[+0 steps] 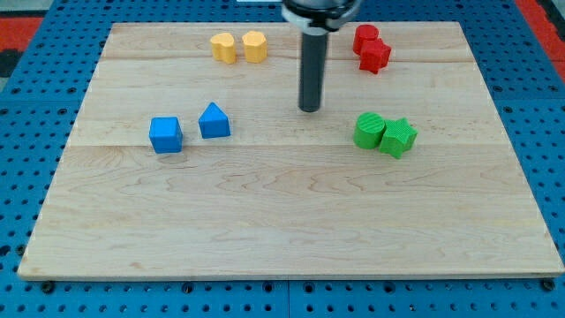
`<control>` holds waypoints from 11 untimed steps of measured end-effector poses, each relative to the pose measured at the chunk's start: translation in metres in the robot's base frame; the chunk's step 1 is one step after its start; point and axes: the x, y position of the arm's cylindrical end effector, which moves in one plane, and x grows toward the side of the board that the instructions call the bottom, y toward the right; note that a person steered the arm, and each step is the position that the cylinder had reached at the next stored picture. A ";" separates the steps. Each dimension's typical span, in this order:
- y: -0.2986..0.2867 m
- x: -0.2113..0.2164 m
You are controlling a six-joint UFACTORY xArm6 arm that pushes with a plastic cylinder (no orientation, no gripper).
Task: Drag the blue blocks to the bottom left
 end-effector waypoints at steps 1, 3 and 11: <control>-0.045 -0.001; -0.172 0.048; -0.252 0.104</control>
